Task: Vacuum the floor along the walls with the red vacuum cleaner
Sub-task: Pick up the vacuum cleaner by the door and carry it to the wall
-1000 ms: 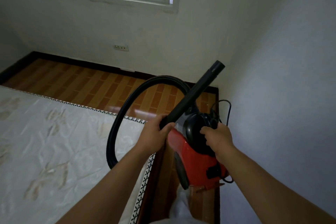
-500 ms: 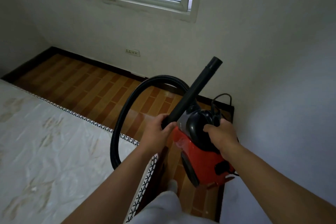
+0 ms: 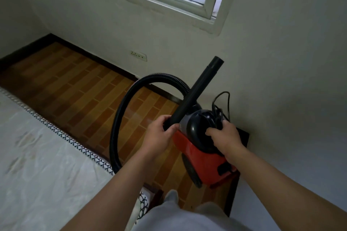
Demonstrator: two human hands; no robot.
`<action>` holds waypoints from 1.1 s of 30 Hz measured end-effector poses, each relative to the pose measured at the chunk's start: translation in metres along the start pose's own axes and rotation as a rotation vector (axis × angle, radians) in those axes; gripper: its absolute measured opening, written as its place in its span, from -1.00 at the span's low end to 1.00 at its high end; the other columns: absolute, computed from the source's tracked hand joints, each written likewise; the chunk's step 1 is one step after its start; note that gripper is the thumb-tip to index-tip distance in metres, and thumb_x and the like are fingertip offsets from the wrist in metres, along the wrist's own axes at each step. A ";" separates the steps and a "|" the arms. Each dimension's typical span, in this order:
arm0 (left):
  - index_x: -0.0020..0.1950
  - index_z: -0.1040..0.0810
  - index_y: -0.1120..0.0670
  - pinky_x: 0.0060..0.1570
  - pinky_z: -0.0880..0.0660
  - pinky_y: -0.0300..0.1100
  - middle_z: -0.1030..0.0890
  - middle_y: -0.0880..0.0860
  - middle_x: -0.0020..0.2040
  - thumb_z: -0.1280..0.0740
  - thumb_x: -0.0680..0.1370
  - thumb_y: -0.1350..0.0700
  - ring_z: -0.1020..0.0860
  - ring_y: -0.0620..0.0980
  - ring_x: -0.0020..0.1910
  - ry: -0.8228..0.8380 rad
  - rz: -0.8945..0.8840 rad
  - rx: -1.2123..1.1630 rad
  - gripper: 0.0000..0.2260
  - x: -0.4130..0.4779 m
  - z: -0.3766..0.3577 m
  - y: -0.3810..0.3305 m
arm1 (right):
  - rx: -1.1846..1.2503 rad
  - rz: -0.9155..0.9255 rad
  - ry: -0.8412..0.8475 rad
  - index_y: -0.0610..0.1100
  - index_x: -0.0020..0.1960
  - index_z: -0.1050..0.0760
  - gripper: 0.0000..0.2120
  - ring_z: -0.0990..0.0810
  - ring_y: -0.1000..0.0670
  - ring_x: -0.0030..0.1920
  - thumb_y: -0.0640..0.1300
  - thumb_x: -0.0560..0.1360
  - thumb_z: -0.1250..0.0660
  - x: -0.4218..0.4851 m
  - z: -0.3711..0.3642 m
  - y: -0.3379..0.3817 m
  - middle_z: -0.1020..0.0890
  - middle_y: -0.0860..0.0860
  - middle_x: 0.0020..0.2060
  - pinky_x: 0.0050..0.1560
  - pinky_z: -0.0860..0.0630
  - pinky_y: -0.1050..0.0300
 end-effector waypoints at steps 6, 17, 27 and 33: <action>0.22 -0.55 -0.14 -0.14 -0.66 -0.18 -0.65 -0.11 -0.01 -0.39 0.59 -0.05 -0.63 -0.15 -0.09 -0.113 0.068 -0.057 -0.79 0.066 0.021 -0.010 | -0.035 0.020 0.076 0.05 0.01 -0.55 -0.79 -0.63 -0.10 -0.11 -0.13 0.41 -0.43 0.078 -0.008 0.054 -0.66 -0.08 -0.13 -0.17 -0.54 -0.01; 0.24 -0.54 -0.14 -0.13 -0.46 -0.30 -0.62 -0.16 0.06 -0.38 0.60 -0.08 -0.57 -0.21 0.06 -0.385 0.268 -0.060 -0.78 0.185 0.054 -0.022 | -0.156 0.140 0.356 0.08 -0.02 -0.50 -0.80 -0.62 -0.05 -0.07 -0.14 0.44 -0.43 0.227 -0.058 0.155 -0.64 -0.03 -0.09 -0.10 -0.56 0.04; 0.32 -0.51 -0.12 -0.12 -0.44 -0.30 -0.59 -0.17 0.07 -0.35 0.61 -0.09 -0.53 -0.24 0.04 -0.582 0.349 -0.053 -0.72 0.231 0.133 -0.020 | -0.268 0.245 0.491 0.03 0.12 -0.50 -0.74 -0.59 0.02 -0.06 -0.14 0.46 -0.42 0.291 -0.134 0.253 -0.63 0.03 -0.06 -0.11 -0.54 0.08; 0.34 -0.50 -0.08 -0.12 -0.46 -0.30 -0.59 -0.17 0.06 -0.35 0.61 -0.11 -0.54 -0.25 0.02 -0.620 0.356 -0.078 -0.68 0.256 0.201 0.008 | -0.326 0.277 0.499 0.01 0.07 -0.53 -0.78 -0.63 -0.02 -0.07 -0.15 0.45 -0.44 0.306 -0.210 0.300 -0.65 0.01 -0.08 -0.03 -0.61 0.03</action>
Point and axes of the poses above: each hand's wrist, its own x-axis towards the middle knuckle, its own z-axis out of the back of the hand, y = z × x, the point moved 5 cm from there along x, towards the middle knuckle
